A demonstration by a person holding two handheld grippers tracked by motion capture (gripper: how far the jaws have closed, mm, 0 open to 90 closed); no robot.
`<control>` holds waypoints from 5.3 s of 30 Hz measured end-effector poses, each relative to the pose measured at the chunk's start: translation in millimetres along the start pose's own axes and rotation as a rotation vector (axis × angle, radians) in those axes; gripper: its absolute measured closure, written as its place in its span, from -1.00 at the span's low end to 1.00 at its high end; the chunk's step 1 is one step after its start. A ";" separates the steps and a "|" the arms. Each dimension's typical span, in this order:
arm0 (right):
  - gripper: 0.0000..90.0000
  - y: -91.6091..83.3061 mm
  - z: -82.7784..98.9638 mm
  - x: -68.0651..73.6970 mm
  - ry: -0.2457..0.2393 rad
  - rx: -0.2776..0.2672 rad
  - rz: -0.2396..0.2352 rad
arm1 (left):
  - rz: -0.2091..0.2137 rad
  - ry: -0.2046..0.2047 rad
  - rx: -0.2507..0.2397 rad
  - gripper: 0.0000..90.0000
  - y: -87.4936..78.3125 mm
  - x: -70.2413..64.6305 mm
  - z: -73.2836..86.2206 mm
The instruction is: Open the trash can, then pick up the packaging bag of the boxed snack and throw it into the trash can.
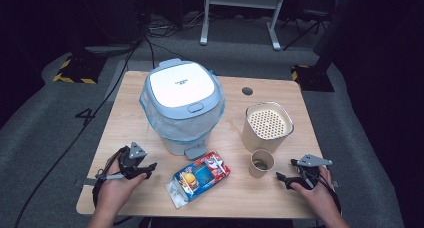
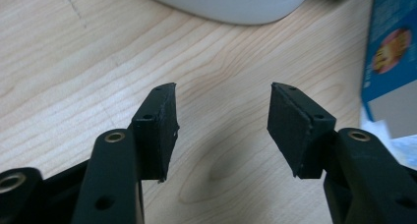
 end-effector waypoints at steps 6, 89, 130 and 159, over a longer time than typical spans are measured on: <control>-0.66 0.2 -0.4 -0.8 -0.003 -0.001 -0.005 | 0.029 0.010 -0.055 0.00 -11.1 3.0 -5.8; -0.65 0.8 -1.2 -1.6 -0.005 -0.002 -0.005 | 0.251 0.236 -0.527 1.00 -110.4 -35.3 -154.3; -0.65 0.8 -1.2 -1.5 -0.005 -0.002 -0.005 | 0.355 0.322 -0.579 0.10 -118.3 -60.5 -126.7; -0.65 0.8 -1.2 -1.5 -0.005 -0.002 -0.006 | 0.372 0.182 -0.351 0.05 -2.2 -60.4 -71.2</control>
Point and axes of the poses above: each handheld gripper's, and its own axes: y roughly forward along the jaws, z roughly out of its underside, x roughly to its left, the point moved 1 cm from there along y, roughly forward along the jaws, and after that the axes turned 15 degrees about x, right-handed, at the moved point
